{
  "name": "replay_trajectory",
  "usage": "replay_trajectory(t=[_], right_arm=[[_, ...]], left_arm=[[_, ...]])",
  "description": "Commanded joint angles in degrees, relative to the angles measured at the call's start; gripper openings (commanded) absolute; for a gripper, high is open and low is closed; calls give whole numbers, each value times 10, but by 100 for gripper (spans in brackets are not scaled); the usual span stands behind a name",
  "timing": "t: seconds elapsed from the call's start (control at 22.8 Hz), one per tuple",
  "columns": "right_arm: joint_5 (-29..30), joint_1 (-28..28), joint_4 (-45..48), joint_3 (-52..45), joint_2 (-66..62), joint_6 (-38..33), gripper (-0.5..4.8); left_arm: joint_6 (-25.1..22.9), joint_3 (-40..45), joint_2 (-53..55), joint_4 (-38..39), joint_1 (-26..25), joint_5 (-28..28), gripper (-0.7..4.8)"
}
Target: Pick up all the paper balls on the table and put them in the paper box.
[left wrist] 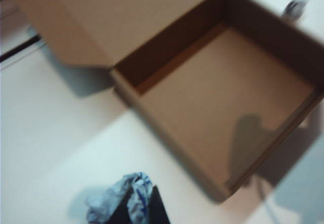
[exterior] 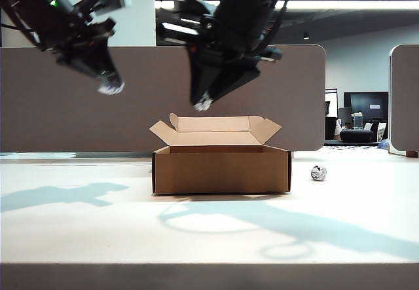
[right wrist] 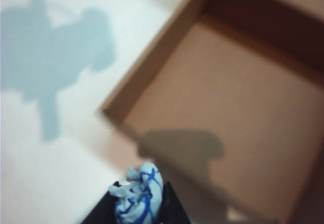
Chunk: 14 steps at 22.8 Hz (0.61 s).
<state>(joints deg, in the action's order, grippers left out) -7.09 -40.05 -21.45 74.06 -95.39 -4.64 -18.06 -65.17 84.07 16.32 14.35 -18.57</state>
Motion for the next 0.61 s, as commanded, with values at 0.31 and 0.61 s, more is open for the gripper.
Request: replay_trajectory(t=[0.31, 0.61], right_arm=[[59, 90, 54, 49, -28, 1, 122], [71, 97, 71, 56, -44, 2, 212]], left_arm=[[84, -4, 42, -135, 31, -152, 18], [96, -4, 65, -156, 36, -151, 153]])
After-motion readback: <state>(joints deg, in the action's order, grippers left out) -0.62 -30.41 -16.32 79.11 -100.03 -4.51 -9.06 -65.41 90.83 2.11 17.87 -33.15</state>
